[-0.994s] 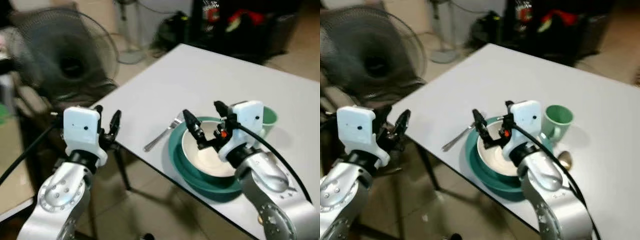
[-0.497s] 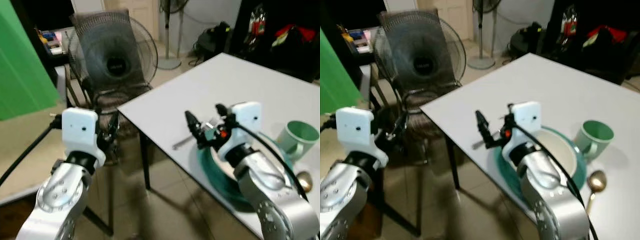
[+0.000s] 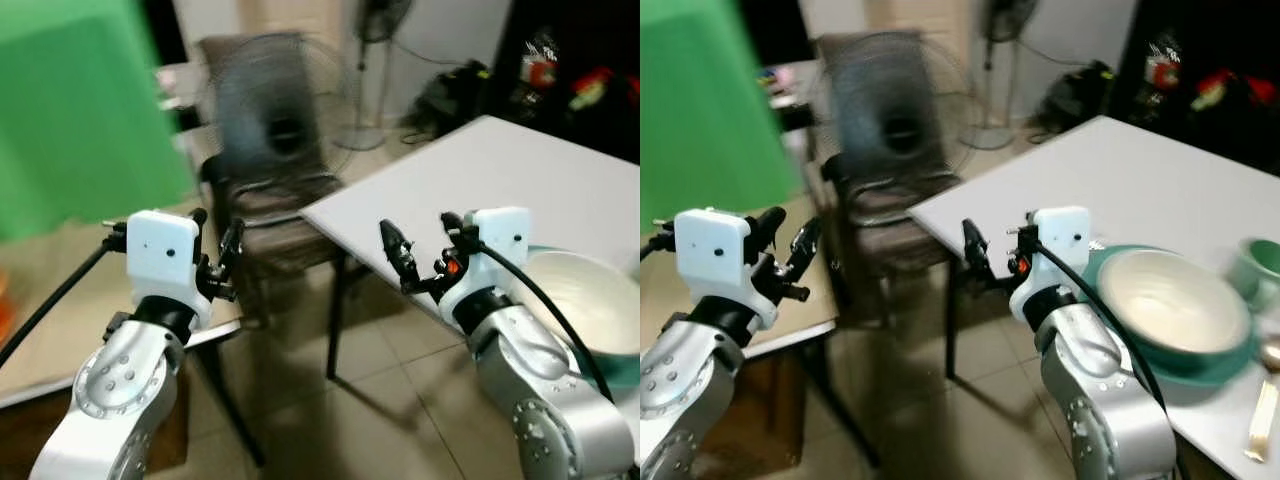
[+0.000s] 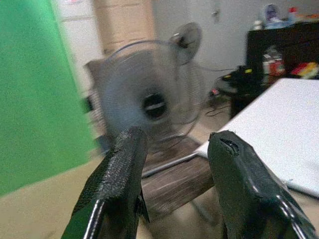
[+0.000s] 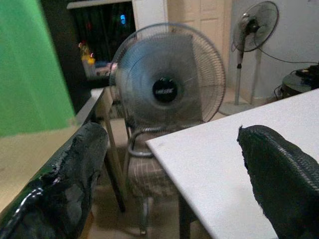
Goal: Setting the table
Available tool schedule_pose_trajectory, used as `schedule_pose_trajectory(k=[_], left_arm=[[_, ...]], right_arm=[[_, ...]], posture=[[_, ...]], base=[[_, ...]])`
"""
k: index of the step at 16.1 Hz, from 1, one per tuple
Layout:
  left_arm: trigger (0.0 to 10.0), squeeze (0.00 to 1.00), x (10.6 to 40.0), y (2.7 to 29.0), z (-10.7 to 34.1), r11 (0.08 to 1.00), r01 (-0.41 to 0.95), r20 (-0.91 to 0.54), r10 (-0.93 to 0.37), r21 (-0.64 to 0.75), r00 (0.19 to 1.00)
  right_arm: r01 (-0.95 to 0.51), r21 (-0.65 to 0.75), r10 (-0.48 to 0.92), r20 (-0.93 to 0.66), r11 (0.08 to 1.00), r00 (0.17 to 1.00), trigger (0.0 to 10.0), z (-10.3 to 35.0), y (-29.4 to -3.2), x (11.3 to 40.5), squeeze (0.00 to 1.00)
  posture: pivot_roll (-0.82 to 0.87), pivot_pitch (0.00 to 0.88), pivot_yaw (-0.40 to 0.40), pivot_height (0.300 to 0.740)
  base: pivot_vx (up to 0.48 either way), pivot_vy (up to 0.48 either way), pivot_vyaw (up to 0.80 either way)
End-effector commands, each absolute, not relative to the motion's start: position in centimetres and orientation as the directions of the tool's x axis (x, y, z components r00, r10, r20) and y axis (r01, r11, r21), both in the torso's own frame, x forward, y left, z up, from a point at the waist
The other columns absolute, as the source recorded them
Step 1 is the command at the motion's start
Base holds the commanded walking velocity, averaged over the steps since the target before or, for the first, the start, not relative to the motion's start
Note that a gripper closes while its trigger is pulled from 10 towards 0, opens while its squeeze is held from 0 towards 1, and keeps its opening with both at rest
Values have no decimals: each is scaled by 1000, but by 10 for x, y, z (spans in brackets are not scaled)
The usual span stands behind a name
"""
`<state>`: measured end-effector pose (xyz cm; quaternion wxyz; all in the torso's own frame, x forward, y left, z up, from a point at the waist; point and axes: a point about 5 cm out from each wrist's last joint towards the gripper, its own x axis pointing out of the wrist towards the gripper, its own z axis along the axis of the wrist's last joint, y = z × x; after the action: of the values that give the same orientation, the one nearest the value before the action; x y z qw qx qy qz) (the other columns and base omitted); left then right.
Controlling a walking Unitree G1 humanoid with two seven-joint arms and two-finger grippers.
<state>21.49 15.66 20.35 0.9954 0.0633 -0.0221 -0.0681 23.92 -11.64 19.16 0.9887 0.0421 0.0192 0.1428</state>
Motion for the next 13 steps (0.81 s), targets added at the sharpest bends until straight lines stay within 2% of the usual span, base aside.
schedule_pose_trajectory(k=[1,3,5,8,13], left_arm=[[10000,0,217,158,203,982,131,29,-136,132,990],[10000,0,218,158,202,980,133,22,-138,145,990],[10000,0,221,159,201,980,132,17,-136,148,991],[10000,0,221,161,199,981,121,9,-124,149,992],[10000,0,221,162,199,981,118,4,-120,152,993]], right_arm=[[-268,65,268,10,961,963,10000,195,-117,243,0],[-212,17,211,41,977,977,10000,193,-126,246,0],[-271,100,276,-40,957,960,10000,185,-123,246,0],[-323,203,341,-62,924,938,10000,179,-117,245,0],[-374,212,393,-55,903,918,10000,181,-112,246,0]], posture=[[-30,13,22,740],[-30,16,22,740],[-29,19,23,740],[-22,27,20,740],[-20,33,21,740]], base=[[0,319,0],[0,319,0],[0,317,0],[0,316,0],[0,317,0]])
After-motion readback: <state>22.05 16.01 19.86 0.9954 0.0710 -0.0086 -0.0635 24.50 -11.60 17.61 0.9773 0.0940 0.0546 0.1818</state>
